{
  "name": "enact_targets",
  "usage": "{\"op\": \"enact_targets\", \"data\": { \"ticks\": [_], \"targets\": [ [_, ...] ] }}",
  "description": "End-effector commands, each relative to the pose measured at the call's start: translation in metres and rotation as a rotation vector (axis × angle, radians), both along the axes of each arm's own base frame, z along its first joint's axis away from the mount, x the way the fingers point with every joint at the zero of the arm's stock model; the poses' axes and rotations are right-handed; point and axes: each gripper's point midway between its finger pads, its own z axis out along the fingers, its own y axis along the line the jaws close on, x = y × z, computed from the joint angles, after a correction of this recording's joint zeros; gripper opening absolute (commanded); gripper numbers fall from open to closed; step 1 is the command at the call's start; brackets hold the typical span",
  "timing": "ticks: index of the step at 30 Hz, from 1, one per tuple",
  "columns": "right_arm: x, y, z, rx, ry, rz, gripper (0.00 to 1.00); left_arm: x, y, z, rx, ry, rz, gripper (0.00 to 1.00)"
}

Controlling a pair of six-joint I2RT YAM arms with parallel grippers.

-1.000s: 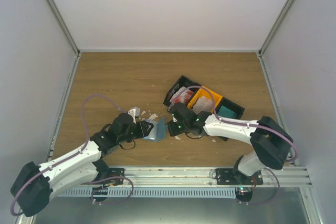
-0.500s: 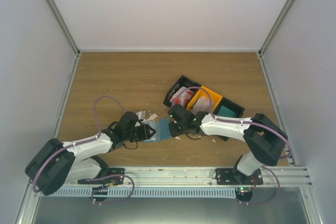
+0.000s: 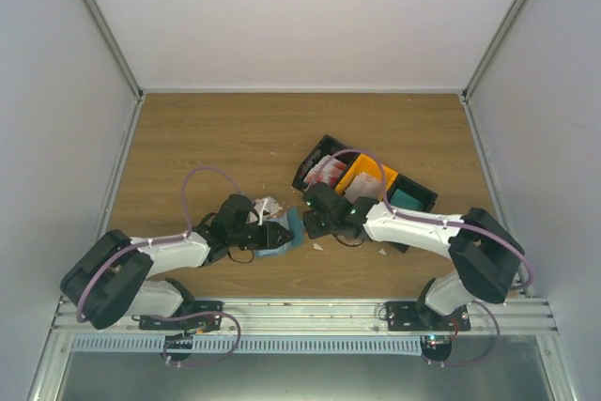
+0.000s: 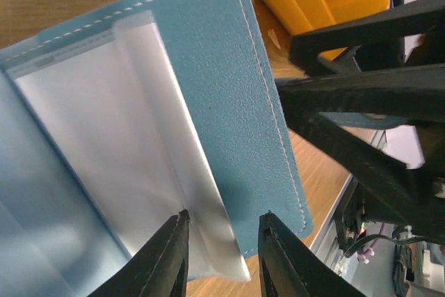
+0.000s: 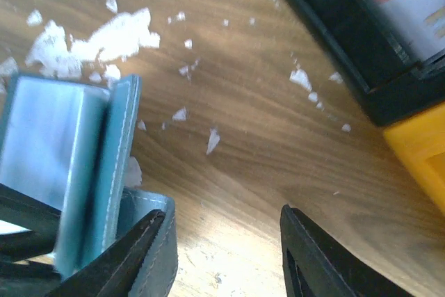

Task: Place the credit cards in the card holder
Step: Open the card holder at the center of the board.

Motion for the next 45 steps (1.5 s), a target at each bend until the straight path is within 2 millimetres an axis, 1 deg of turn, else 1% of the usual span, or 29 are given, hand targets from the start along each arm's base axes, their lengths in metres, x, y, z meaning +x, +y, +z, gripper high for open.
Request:
{"op": "enact_targets", "data": {
  "ticks": [1, 5, 8, 10, 13, 16, 18, 20, 22, 25, 27, 29, 32, 34, 36, 40, 42, 45],
  "targets": [
    [0.017, -0.008, 0.036, -0.004, -0.105, -0.049, 0.46, 0.011, -0.014, 0.017, -0.061, -0.074, -0.046, 0.32],
    [0.02, 0.003, 0.055, 0.051, -0.134, -0.02, 0.46, 0.013, -0.016, 0.009, -0.054, -0.053, -0.05, 0.31],
    [0.022, 0.006, 0.066, 0.055, -0.157, 0.002, 0.43, 0.017, -0.018, 0.003, -0.035, -0.049, -0.054, 0.3],
    [0.021, 0.009, 0.07, 0.091, -0.169, 0.018, 0.37, 0.02, -0.019, -0.001, -0.024, -0.045, -0.049, 0.29],
    [0.015, 0.016, 0.069, 0.117, -0.146, 0.062, 0.25, 0.024, -0.021, -0.007, -0.008, -0.028, -0.042, 0.26],
    [0.011, 0.013, 0.073, 0.112, -0.148, 0.077, 0.16, 0.03, -0.022, -0.011, 0.019, -0.036, -0.04, 0.22],
    [0.003, 0.015, 0.07, 0.162, -0.139, 0.097, 0.13, 0.031, -0.02, -0.017, 0.039, -0.026, -0.029, 0.2],
    [-0.006, 0.025, 0.059, 0.206, -0.098, 0.148, 0.12, 0.03, -0.019, -0.021, 0.046, -0.012, -0.023, 0.19],
    [-0.011, 0.034, 0.048, 0.194, -0.035, 0.18, 0.11, 0.028, -0.017, -0.026, 0.055, 0.007, -0.018, 0.15],
    [-0.021, 0.037, 0.026, 0.181, 0.02, 0.205, 0.11, 0.029, -0.013, -0.03, 0.075, 0.009, -0.002, 0.13],
    [-0.027, 0.041, 0.014, 0.205, 0.05, 0.224, 0.11, 0.027, -0.013, -0.032, 0.074, 0.013, -0.003, 0.13],
    [-0.03, 0.044, 0.005, 0.189, 0.087, 0.237, 0.13, 0.027, -0.014, -0.032, 0.069, 0.023, -0.007, 0.13],
    [-0.03, 0.04, -0.007, 0.149, 0.09, 0.239, 0.17, 0.028, -0.015, -0.028, 0.066, 0.006, -0.011, 0.15],
    [-0.03, 0.037, -0.016, 0.136, 0.089, 0.233, 0.22, 0.028, -0.014, -0.029, 0.072, 0.006, -0.004, 0.18],
    [-0.031, 0.038, -0.027, 0.119, 0.11, 0.238, 0.24, 0.025, -0.014, -0.029, 0.057, 0.012, -0.01, 0.22],
    [-0.028, 0.033, -0.038, 0.06, 0.106, 0.23, 0.24, 0.024, -0.015, -0.024, 0.048, 0.006, -0.016, 0.27],
    [-0.03, 0.026, -0.048, 0.038, 0.104, 0.218, 0.23, 0.024, -0.012, -0.023, 0.056, -0.006, -0.004, 0.28],
    [-0.029, 0.024, -0.059, 0.012, 0.123, 0.209, 0.19, 0.024, -0.012, -0.016, 0.041, -0.019, -0.001, 0.29]
  ]
}}
